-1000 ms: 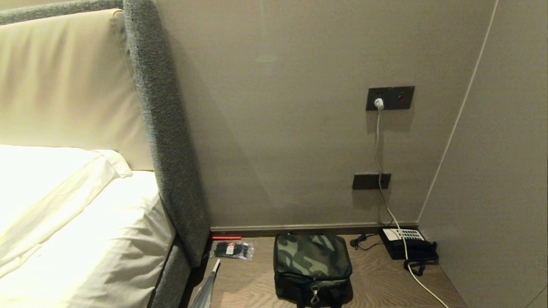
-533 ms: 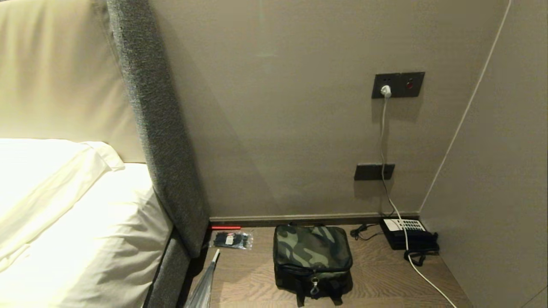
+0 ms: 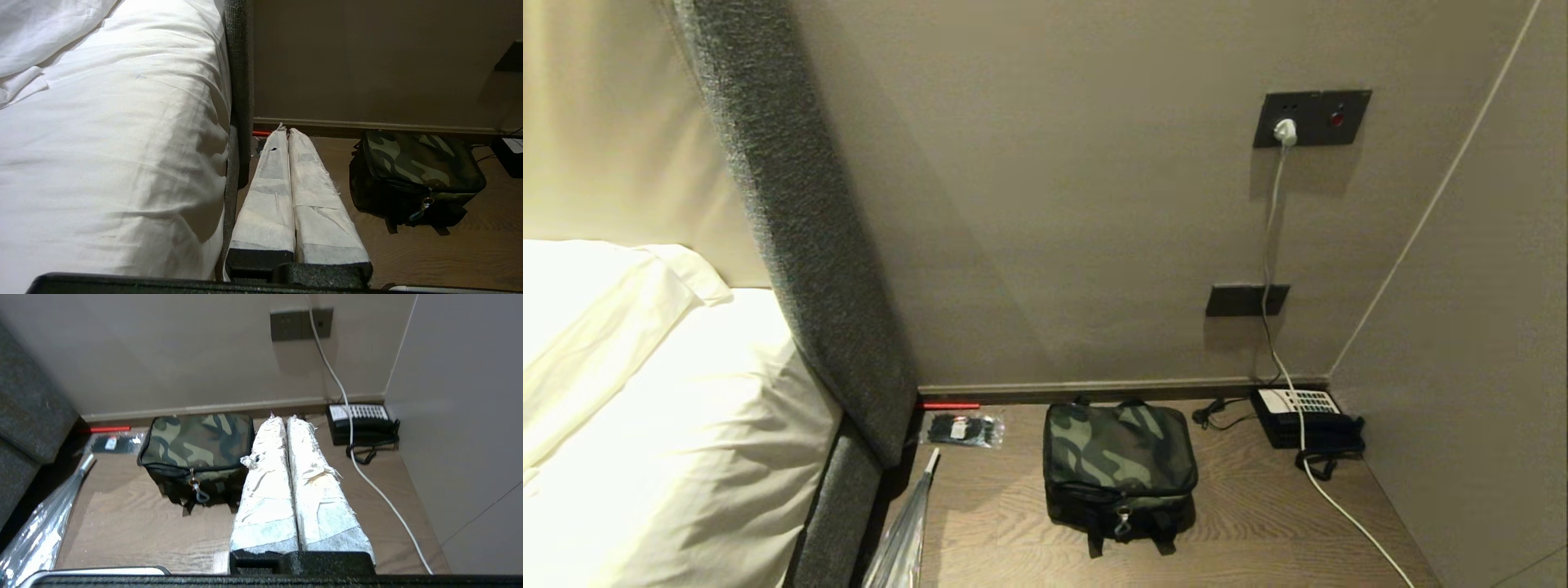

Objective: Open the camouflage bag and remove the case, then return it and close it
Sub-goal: Open the top of the storage box

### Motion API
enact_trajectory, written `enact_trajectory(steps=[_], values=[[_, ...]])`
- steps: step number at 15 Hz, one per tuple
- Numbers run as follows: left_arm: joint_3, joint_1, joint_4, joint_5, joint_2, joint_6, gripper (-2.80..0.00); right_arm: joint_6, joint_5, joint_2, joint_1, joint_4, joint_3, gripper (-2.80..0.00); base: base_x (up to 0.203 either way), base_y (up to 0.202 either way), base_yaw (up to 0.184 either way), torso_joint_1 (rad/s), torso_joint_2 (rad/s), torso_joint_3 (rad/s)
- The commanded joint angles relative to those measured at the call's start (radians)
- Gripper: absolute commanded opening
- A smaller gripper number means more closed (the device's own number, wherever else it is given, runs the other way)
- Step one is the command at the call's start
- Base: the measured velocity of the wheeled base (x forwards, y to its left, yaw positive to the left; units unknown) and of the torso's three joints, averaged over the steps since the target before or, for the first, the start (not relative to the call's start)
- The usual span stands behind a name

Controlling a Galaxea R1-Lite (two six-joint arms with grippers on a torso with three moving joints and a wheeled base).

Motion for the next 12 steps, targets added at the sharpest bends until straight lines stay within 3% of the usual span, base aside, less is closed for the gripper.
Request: enact_trajectory(steps=[1, 12], values=[[0.000, 0.000, 0.000, 0.000, -0.002, 0.000, -2.80, 0.001, 0.000, 0.001, 0.000, -0.001, 0.014, -2.80, 0.000, 0.000, 0.000, 0.006, 0.01, -0.198], [0.000, 0.000, 0.000, 0.000, -0.001, 0.000, -2.80, 0.001, 0.000, 0.001, 0.000, -0.001, 0.014, -2.80, 0.000, 0.000, 0.000, 0.004, 0.00, -0.198]])
